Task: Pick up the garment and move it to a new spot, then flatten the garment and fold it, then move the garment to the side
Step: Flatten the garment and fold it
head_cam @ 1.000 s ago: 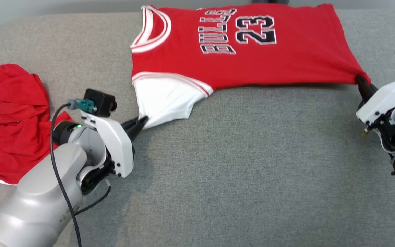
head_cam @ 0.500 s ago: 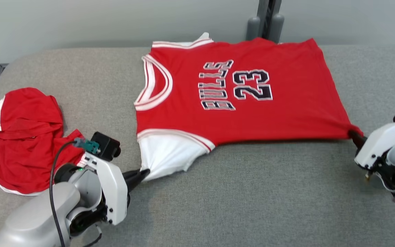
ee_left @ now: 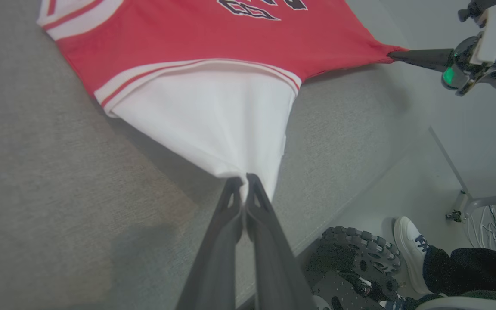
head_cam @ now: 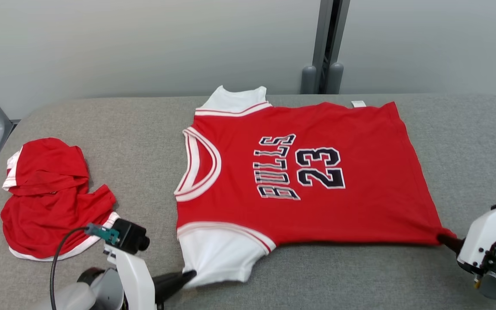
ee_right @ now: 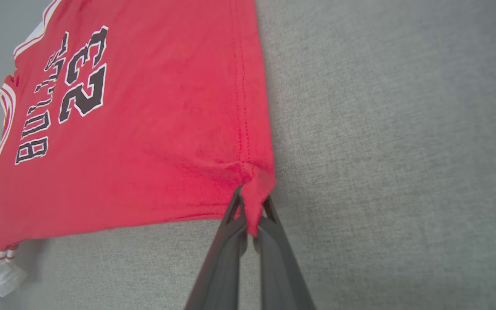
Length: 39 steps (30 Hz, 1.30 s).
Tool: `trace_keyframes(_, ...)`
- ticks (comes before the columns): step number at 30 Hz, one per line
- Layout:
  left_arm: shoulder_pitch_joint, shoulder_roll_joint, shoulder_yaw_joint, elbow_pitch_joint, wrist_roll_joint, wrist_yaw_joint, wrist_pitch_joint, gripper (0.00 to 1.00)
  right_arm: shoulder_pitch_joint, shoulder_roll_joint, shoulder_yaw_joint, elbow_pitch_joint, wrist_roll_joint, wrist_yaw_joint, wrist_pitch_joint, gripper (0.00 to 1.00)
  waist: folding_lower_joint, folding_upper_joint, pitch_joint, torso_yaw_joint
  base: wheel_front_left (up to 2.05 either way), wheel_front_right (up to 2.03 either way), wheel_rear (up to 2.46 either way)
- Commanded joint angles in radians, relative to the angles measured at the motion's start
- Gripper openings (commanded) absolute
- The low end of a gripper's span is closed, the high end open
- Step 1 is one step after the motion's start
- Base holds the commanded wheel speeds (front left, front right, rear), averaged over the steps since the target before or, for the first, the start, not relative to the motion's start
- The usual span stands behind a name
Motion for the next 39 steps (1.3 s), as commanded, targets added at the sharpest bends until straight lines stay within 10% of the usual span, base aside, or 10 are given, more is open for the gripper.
trace_keyframes(1,0.022,0.016,-0.001,-0.021,-0.022,-0.002,0.011,0.00,0.025,-0.020,0.002,-0.007,0.016,0.000,0.023,0.00,0.0000,0.0000,-0.008,-0.004,0.00,0.00,0.00)
trace_keyframes(39,0.169,0.167,-0.054,-0.269,-0.151,-0.001,0.075,0.00,0.262,-0.156,-0.082,-0.262,0.224,0.000,0.357,0.00,0.0000,0.0000,-0.023,-0.022,0.00,0.00,0.00)
